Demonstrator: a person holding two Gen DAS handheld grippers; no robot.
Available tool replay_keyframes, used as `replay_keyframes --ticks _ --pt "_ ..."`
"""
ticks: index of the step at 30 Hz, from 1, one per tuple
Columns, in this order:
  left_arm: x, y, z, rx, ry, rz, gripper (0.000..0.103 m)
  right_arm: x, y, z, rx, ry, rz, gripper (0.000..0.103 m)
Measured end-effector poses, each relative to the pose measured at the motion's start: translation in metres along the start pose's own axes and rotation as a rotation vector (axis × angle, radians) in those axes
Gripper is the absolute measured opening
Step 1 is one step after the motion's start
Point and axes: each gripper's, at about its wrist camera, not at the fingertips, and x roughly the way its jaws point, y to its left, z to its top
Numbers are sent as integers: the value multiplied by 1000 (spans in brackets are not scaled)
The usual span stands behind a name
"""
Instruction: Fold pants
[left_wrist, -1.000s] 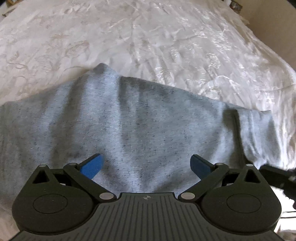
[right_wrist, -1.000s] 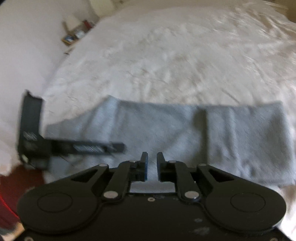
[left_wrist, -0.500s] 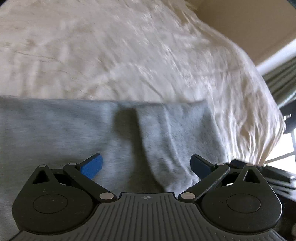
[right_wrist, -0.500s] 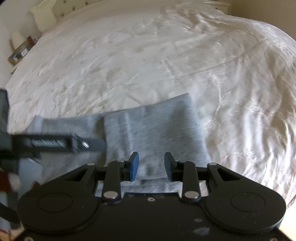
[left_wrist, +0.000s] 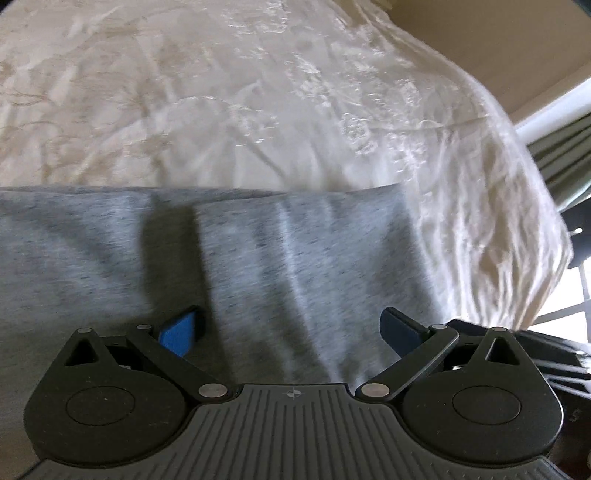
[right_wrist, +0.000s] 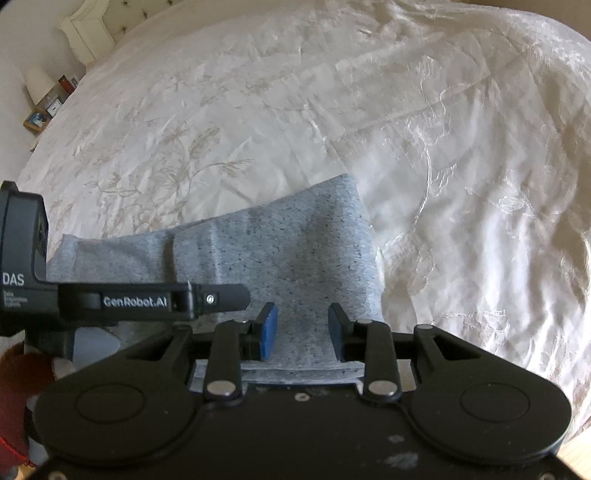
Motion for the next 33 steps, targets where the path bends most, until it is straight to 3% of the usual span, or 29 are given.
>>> replay_keyframes --ticks 13,18,21,28,33 --pt "15 -8 8 -70 36 111 101 1 -28 7 38 -7 40 33" --pt "4 -8 6 -78 9 181 39 -1 -36 4 57 -10 35 34" --pt "-10 0 7 -143 -7 138 24 -2 -37 3 66 -17 34 34" --pt "-62 -19 7 -133 -104 182 19 -10 -30 2 67 -45 33 34" --pt "-99 8 1 -174 -123 257 19 -14 -17 2 47 -54 46 34"
